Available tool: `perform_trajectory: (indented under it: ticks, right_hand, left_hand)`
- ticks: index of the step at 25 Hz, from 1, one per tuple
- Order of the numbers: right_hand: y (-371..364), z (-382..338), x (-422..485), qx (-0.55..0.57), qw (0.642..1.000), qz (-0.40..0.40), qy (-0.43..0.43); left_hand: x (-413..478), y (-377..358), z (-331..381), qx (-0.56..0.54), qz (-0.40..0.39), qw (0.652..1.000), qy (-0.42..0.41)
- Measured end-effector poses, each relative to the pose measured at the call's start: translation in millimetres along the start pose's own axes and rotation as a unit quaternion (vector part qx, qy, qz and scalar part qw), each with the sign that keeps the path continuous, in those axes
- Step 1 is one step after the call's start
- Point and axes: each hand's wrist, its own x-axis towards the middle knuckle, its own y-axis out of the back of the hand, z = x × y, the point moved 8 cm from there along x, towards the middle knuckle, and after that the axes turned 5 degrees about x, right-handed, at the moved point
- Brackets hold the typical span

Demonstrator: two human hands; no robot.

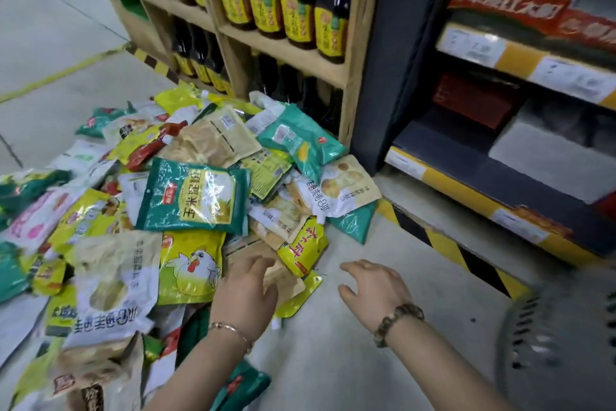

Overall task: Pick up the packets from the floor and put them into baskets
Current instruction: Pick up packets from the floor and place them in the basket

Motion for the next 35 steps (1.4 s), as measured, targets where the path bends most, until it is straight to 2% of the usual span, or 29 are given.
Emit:
perform_trajectory:
  ticks: [4,6,9,11,13,15,19,21,26,28,29,32,35]
  right_hand:
    - [-74,-2,41,0.072,0.993,-0.066,-0.066]
    - [-104,5,66,0.193,0.967,-0.078,-0.147]
    - [-139,17,97,0.344,0.897,-0.035,-0.274]
    - [-148,26,109,0.389,0.851,0.012,-0.352]
    - [-152,35,110,0.423,0.788,0.048,-0.444]
    - [-153,40,111,0.45,0.744,0.065,-0.49]
    - [-165,42,114,0.518,0.718,0.043,-0.463]
    - [-172,45,113,0.587,0.689,0.045,-0.422]
    - [-144,62,61,0.73,0.597,0.12,-0.311]
    - [-122,71,32,0.753,0.598,0.098,-0.256]
    - [-111,74,18,0.751,0.612,0.074,-0.236]
    - [-88,63,-1,0.706,0.681,-0.048,-0.189]
    - [-76,25,9,0.605,0.759,-0.208,-0.121]
  left_hand:
    - [4,-56,-43,-0.055,-0.022,0.997,0.058]
    - [13,-77,-51,-0.07,-0.034,0.994,0.075]
    - [29,-100,-54,-0.113,-0.052,0.987,0.102]
    - [36,-110,-53,-0.14,-0.064,0.982,0.111]
    - [40,-115,-54,-0.159,-0.067,0.98,0.094]
    - [41,-114,-62,-0.194,-0.055,0.974,0.099]
    - [41,-110,-69,-0.236,-0.033,0.967,0.091]
    - [39,-107,-70,-0.26,-0.024,0.961,0.089]
    - [39,-90,-72,-0.304,0.034,0.948,0.083]
    - [38,-80,-69,-0.318,0.046,0.945,0.066]
    - [37,-76,-67,-0.327,0.046,0.942,0.053]
    - [32,-70,-54,-0.341,0.002,0.94,-0.011]
    - [22,-71,-40,-0.288,-0.086,0.951,-0.071]
